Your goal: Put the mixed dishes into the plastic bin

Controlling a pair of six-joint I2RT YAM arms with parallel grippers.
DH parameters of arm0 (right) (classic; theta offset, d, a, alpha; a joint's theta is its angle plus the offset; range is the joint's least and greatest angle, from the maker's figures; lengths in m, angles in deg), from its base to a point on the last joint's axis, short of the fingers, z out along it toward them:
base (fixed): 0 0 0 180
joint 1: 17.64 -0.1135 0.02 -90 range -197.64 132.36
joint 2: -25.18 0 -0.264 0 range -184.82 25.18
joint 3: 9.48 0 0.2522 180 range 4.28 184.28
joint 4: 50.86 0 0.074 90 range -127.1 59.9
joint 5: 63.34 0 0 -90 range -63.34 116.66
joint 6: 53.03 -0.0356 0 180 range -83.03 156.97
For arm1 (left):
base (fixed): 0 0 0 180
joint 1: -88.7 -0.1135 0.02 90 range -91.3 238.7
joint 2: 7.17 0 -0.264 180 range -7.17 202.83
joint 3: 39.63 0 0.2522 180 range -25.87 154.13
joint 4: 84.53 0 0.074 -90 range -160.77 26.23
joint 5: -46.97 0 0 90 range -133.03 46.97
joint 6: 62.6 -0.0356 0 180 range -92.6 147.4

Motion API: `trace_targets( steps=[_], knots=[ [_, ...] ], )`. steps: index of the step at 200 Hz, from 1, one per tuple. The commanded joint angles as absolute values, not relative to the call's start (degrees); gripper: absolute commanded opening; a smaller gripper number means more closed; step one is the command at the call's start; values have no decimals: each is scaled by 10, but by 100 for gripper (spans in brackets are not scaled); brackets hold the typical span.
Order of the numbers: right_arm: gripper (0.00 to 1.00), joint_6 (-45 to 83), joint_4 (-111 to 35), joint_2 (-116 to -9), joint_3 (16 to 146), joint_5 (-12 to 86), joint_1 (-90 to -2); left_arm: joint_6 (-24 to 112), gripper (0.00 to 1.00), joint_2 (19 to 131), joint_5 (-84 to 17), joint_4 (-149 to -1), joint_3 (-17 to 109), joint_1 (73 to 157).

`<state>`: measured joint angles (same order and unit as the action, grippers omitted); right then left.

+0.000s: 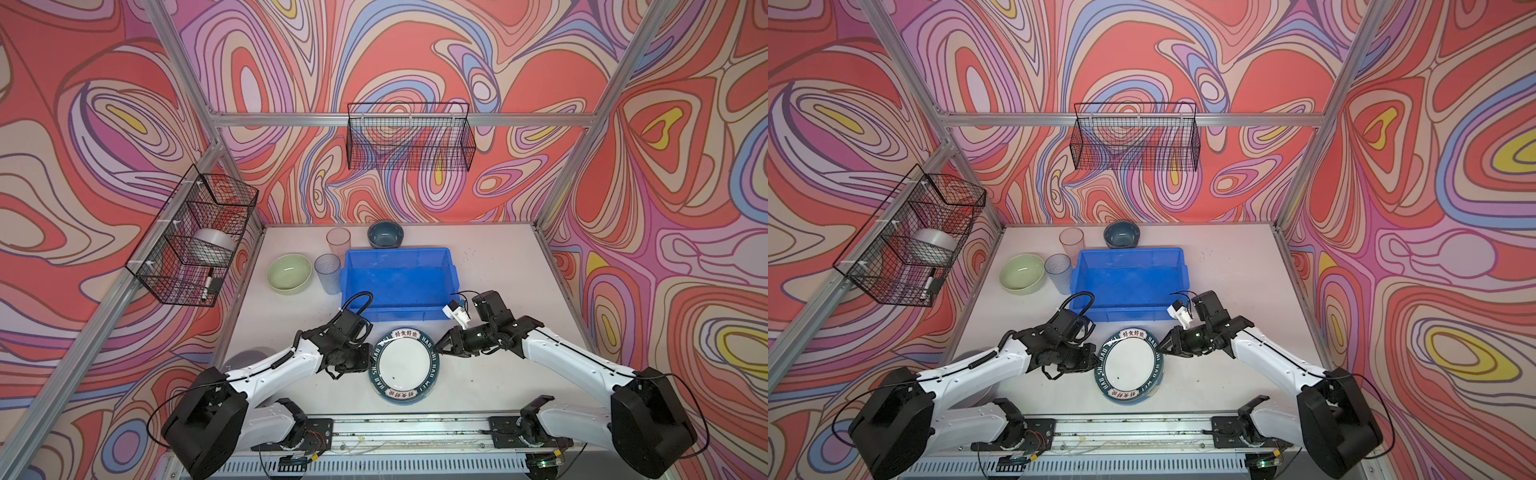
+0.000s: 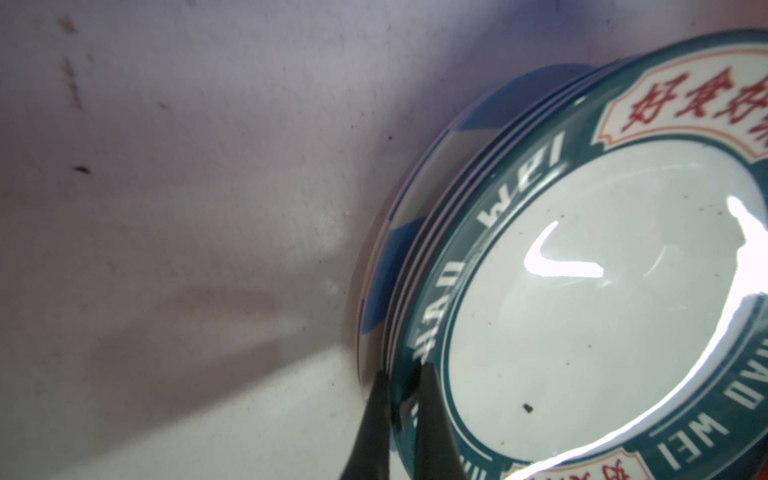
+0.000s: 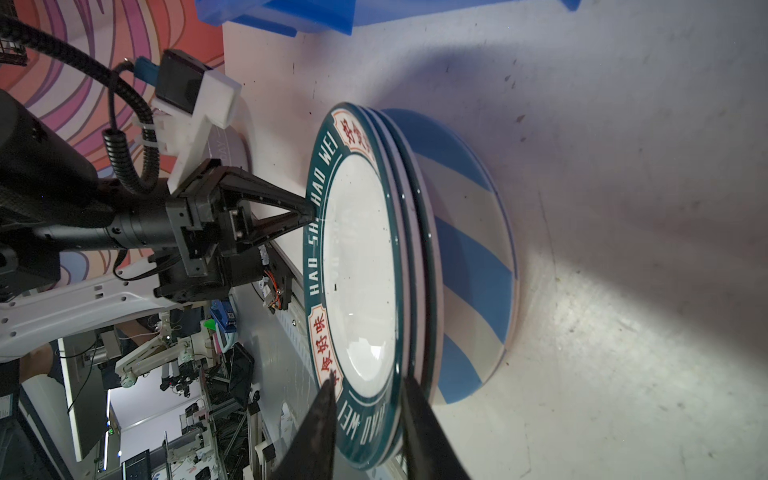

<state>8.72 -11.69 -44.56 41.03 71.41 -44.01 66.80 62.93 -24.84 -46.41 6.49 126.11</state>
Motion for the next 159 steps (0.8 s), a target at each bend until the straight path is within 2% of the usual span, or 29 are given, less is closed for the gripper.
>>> trace_targets(
  steps=[1,62,97,159],
  knots=[
    [30,112,-81,-450,438,698,-447,662,0,645,-257,-444,52,1265],
    [30,100,-69,-463,452,694,-447,654,0,639,-261,-434,59,1265],
    [29,91,-49,-473,454,619,-446,653,0,647,-261,-436,59,1265],
    [29,67,-85,-455,432,636,-446,651,0,650,-263,-431,59,1265]
  ],
)
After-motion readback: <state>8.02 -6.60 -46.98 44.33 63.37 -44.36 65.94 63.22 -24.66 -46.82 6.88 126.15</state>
